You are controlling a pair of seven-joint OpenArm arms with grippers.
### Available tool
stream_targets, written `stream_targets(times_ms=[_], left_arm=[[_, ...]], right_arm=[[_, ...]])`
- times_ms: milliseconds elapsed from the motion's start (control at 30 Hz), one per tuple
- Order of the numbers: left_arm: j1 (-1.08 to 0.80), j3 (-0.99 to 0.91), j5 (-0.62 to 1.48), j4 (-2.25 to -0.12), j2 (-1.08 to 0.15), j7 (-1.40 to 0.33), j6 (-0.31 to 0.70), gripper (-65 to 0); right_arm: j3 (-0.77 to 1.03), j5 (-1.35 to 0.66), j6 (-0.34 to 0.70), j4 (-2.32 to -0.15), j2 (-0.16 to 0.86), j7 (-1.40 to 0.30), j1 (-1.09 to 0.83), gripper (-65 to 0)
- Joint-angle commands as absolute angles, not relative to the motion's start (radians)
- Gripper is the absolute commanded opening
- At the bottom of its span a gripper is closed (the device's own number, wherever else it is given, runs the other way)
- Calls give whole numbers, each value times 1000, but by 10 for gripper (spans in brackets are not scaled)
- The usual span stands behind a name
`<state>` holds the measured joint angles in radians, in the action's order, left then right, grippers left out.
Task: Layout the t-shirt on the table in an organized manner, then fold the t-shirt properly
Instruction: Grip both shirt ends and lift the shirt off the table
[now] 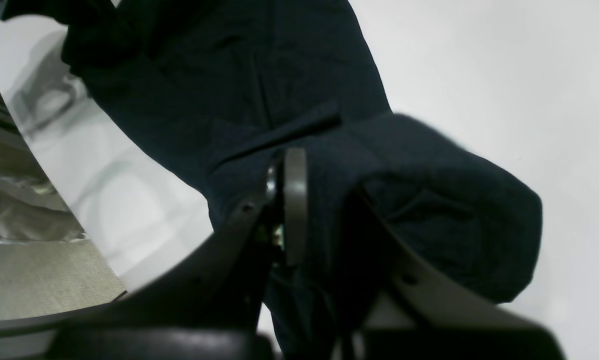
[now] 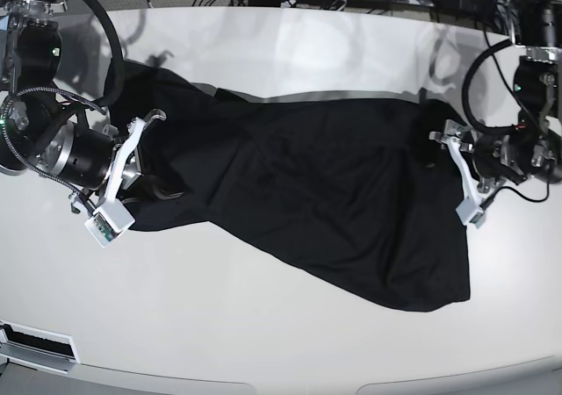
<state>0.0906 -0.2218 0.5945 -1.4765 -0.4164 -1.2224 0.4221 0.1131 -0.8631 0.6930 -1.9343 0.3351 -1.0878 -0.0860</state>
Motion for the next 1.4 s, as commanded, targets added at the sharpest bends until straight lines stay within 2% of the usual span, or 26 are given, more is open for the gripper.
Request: stream_targets(times_ms=[0,133,300,567,600,633,733,1000,1367], left_arm=[[97,-226,570,-1491,-414,-1208,408,-258],[65,-226,442,-1491,-341,-1200,346,-258],[19,-226,306,-1490,-266,-1075,308,-258],[-19,-226,182,-1489,-231,-972,237,-269],[-19,-226,175,-1489,-233,-972,229,-303],[-19,-226,165,-1489,-234,-972,226,-371],[-16,-227,128,-1491,-238,-996,226,-650],[46,-234,108,-1521,-239,-1044,228,-650],[38,-286,125,-1818,-239,-1058,236,-650]], right_arm=[[119,-882,698,-1944,347,-1063,-72,-650],[119,-881,698,-1944,347,-1050,-72,-650],[119,-882,698,-1944,347,-1039,-72,-650],[119,-881,698,-1944,347,-1038,-72,-650],[119,-881,698,-1944,347,-1039,-72,-650],[119,-881,698,-1944,347,-1039,-72,-650],[119,-881,698,-1944,347,-1039,-71,-650],[119,-876,698,-1944,349,-1039,-72,-650],[119,-802,698,-1944,349,-1006,-72,-650]])
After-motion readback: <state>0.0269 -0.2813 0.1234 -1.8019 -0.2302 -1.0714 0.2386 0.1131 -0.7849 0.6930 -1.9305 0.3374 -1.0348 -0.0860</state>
